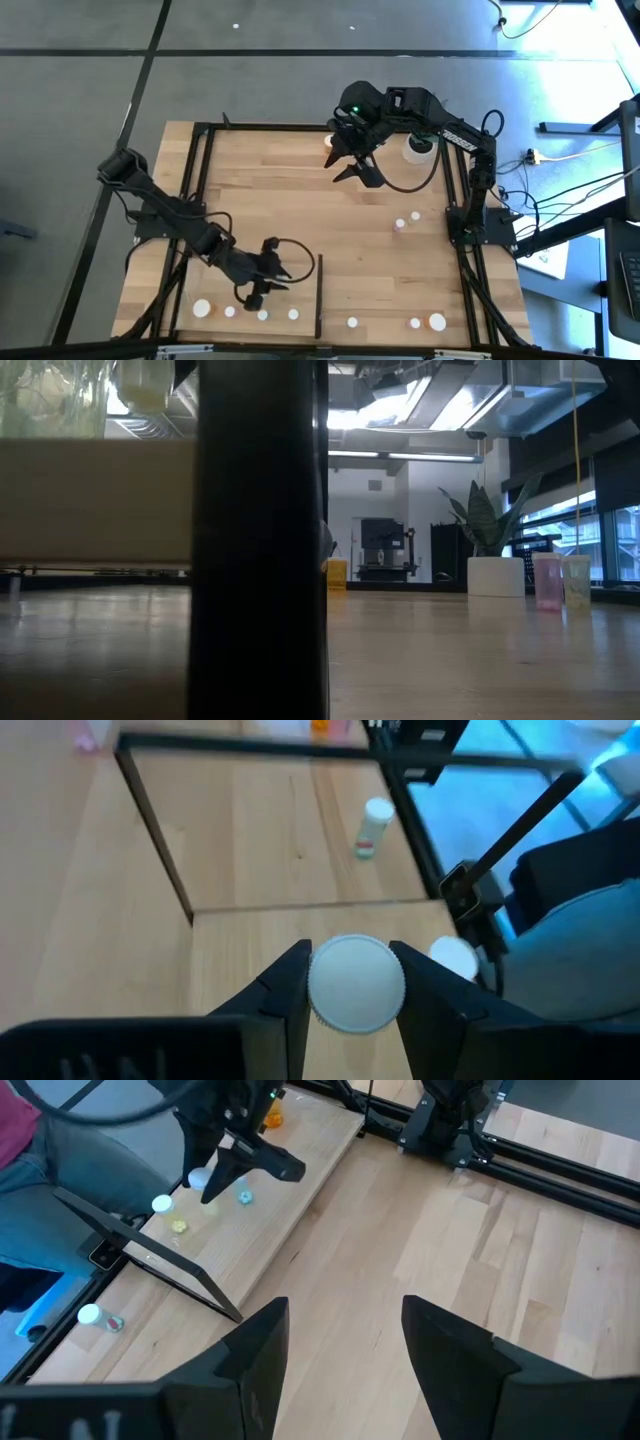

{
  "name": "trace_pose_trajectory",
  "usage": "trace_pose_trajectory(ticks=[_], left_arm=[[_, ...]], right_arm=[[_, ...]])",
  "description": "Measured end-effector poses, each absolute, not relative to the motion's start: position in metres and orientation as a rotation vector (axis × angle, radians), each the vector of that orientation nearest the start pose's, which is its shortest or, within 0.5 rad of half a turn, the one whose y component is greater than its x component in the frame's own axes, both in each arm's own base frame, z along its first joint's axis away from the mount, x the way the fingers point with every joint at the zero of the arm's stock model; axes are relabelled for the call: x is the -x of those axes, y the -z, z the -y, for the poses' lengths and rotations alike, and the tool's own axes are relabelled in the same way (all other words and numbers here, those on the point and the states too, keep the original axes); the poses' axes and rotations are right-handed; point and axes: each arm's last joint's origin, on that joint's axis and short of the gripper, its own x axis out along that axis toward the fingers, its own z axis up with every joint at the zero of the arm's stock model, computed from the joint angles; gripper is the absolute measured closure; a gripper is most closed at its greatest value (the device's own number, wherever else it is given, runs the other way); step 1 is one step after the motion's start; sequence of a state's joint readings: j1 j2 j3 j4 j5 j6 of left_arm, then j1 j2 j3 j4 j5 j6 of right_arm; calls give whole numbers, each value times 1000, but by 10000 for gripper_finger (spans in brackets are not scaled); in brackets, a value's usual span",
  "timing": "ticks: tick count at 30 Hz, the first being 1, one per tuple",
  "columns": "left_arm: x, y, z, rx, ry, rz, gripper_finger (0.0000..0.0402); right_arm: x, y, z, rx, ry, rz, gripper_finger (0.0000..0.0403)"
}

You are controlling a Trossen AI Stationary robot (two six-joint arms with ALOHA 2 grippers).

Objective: Pick and place medicine bottles onto shelf by color
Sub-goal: Put the top yellow pill bottle on the shelf aligned with the other yellow pill bottle

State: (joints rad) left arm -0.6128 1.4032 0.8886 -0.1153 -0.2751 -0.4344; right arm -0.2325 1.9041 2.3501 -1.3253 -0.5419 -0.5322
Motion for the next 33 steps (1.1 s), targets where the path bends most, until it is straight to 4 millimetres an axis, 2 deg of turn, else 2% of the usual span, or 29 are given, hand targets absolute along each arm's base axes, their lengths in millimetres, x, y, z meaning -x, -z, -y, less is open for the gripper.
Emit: trace_pose_trajectory(ticks=[6, 18, 33], left_arm=[[-255, -221, 171, 136, 190, -670, 290], [-267, -200, 180, 147, 198, -683, 290], [-270, -196, 180, 146, 230, -694, 290]], right_arm=[[-355, -442, 69, 168, -491, -705, 205], [-355, -442, 69, 171, -490, -698, 205], [-357, -444, 69, 182, -485, -677, 205]])
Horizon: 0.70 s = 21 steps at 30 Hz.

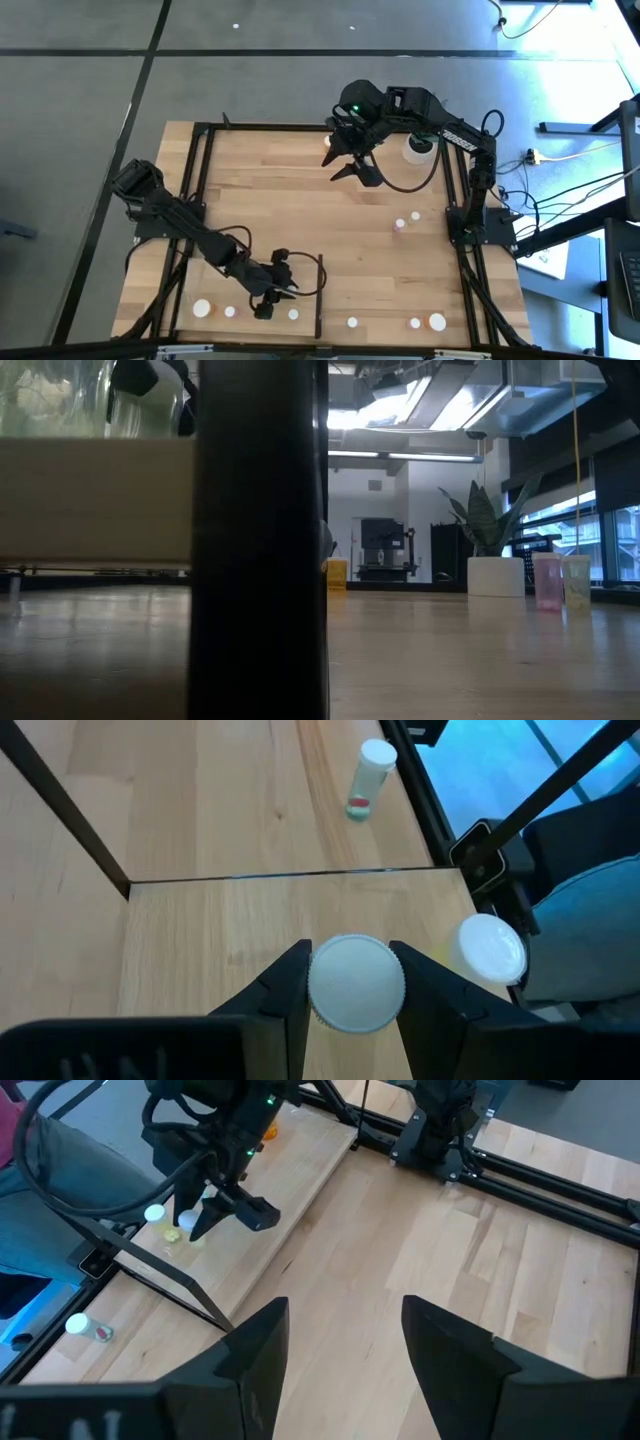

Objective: Pick and place medicine bottles onto shelf by color
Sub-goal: Put the top yellow pill bottle on the shelf aligned with the other yellow pill bottle

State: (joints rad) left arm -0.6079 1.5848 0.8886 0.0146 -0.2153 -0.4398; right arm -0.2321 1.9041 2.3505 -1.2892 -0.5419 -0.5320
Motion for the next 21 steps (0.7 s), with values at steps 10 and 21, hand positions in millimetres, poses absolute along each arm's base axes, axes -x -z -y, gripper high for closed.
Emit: trace_pose_trajectory(ticks=[10, 21], left_arm=[[-273, -190, 183, 115, 247, -688, 290], [-274, -187, 183, 110, 242, -696, 290]], right_arm=[[-357, -444, 69, 182, -485, -677, 205], [-357, -444, 69, 185, -484, -670, 205]])
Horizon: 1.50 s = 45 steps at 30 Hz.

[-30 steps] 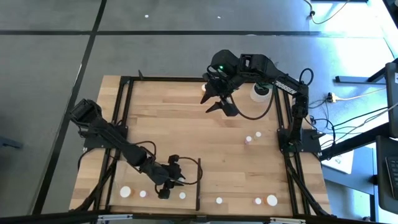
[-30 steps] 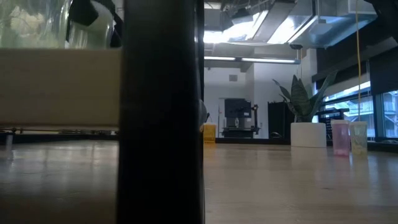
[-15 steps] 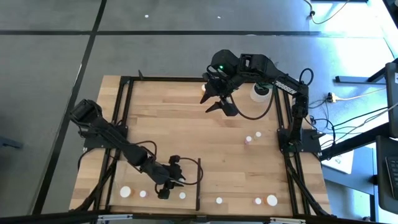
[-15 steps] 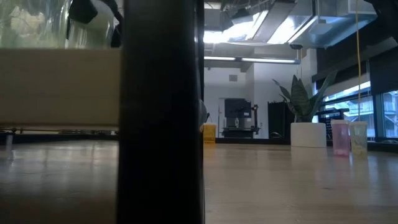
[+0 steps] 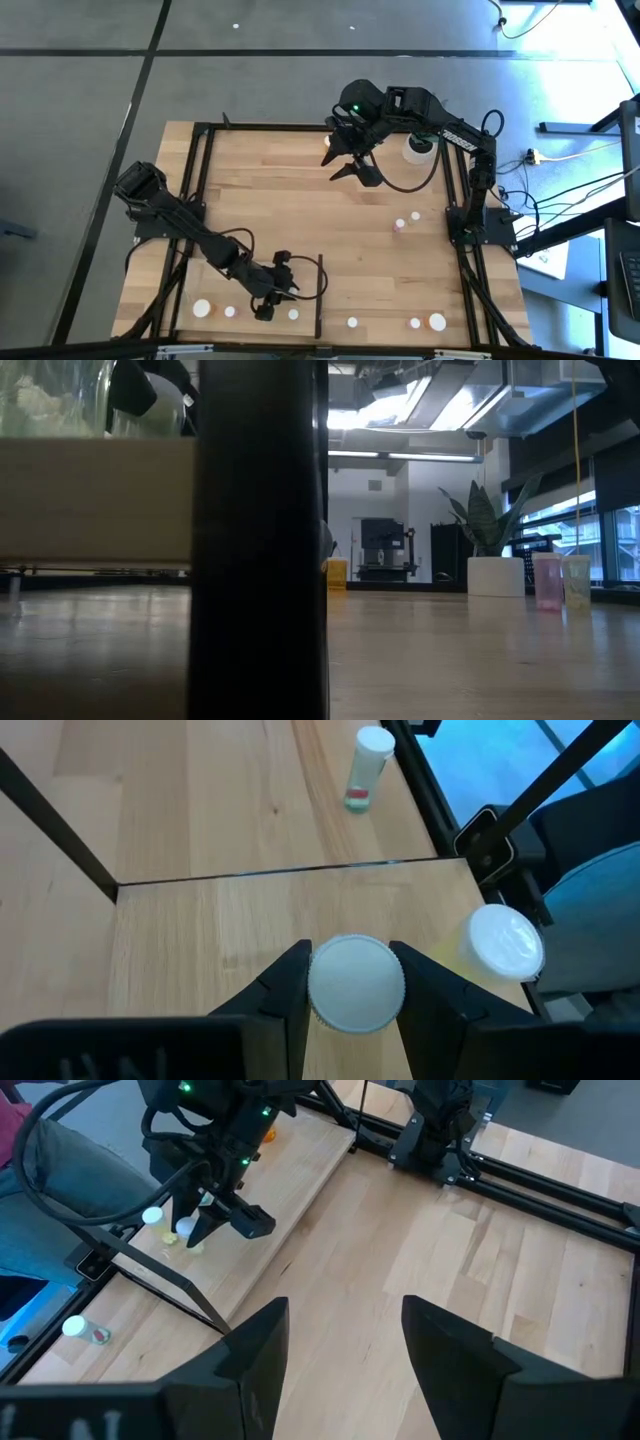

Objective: Pick and place medicine bottles onto shelf by color
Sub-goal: Put the top yellow pill bottle on the shelf aligned with the other yellow pill bottle

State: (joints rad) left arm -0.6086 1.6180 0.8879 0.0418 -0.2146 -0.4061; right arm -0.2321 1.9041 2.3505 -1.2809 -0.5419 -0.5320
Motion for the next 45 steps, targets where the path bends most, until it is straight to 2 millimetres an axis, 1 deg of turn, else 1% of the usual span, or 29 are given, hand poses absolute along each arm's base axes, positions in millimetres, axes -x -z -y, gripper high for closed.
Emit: trace_pose_trajectory(ticks=[32, 38, 45], left_arm=[[-273, -187, 183, 112, 246, -701, 288], [-276, -181, 185, 96, 250, -702, 288], [-277, -181, 185, 95, 249, -702, 288]], right_arm=[[-358, -445, 69, 188, -483, -665, 205], [-358, -445, 69, 188, -483, -665, 205], [-358, -445, 69, 187, -482, -665, 205]])
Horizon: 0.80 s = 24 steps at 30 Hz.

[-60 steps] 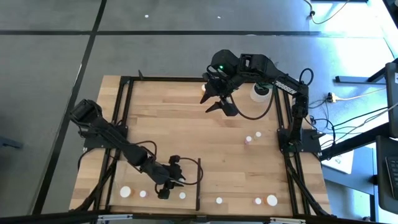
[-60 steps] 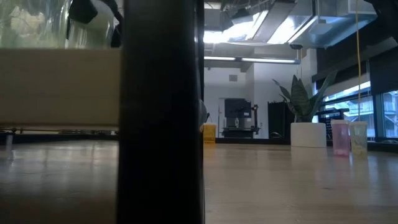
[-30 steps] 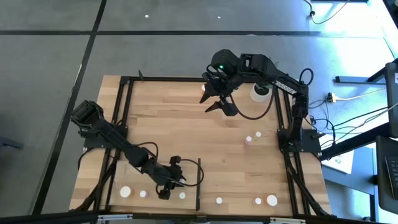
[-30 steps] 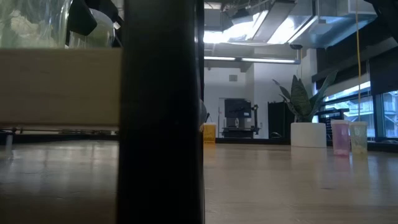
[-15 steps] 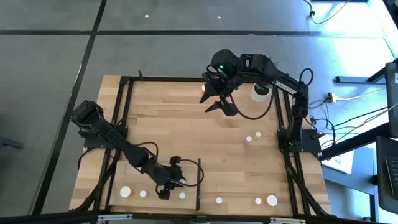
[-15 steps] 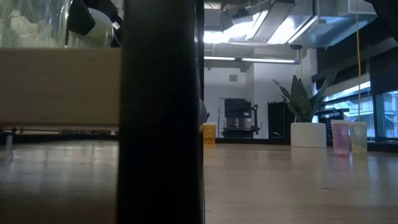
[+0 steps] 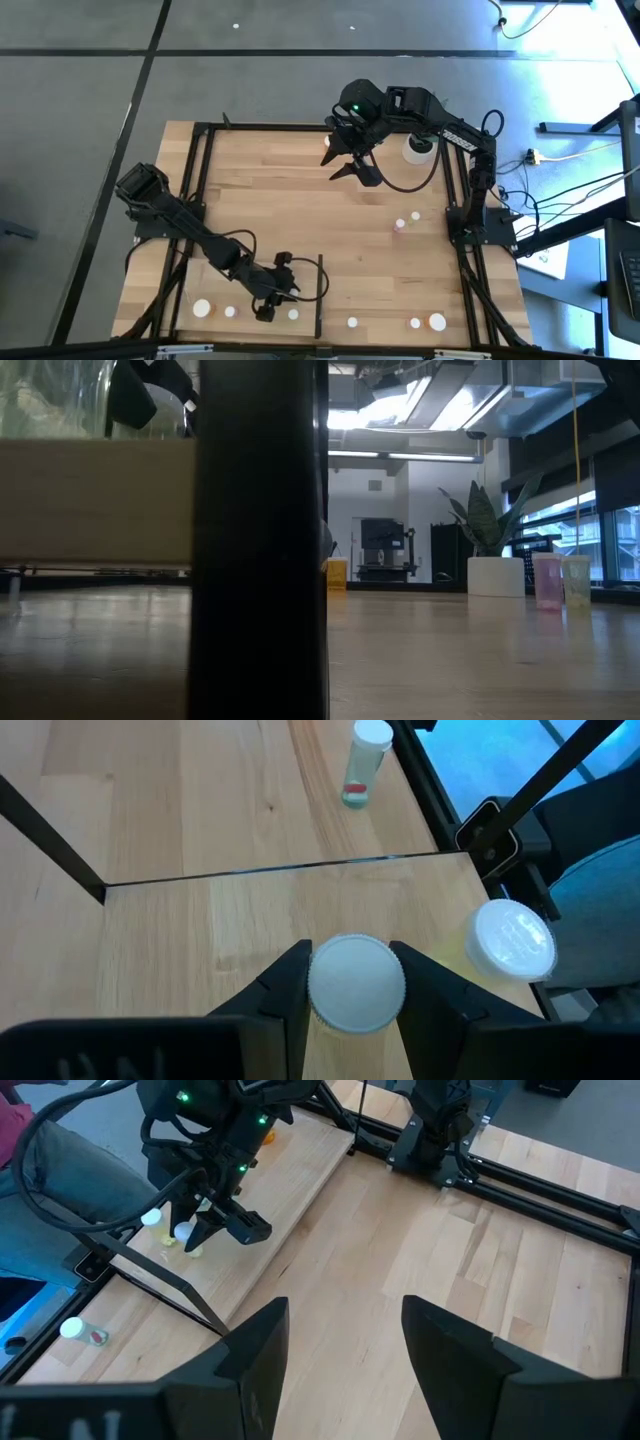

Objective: Pick and place medicine bottles onto shelf by color
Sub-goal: Put the top yellow pill bottle on the shelf aligned with the other yellow pill bottle, then put the top orange pill bottle on the shelf aligned with the other orange pill bottle

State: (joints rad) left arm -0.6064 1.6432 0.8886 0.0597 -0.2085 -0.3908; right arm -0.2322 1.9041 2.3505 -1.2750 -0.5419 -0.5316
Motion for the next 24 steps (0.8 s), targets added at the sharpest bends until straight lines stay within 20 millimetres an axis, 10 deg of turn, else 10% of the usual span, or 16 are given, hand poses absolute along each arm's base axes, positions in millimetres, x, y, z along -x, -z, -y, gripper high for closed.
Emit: trace_pose_trajectory(ticks=[24], left_arm=[[-278, -180, 182, 96, 239, -706, 211]], right_arm=[[-358, -445, 69, 188, -483, -665, 205]])
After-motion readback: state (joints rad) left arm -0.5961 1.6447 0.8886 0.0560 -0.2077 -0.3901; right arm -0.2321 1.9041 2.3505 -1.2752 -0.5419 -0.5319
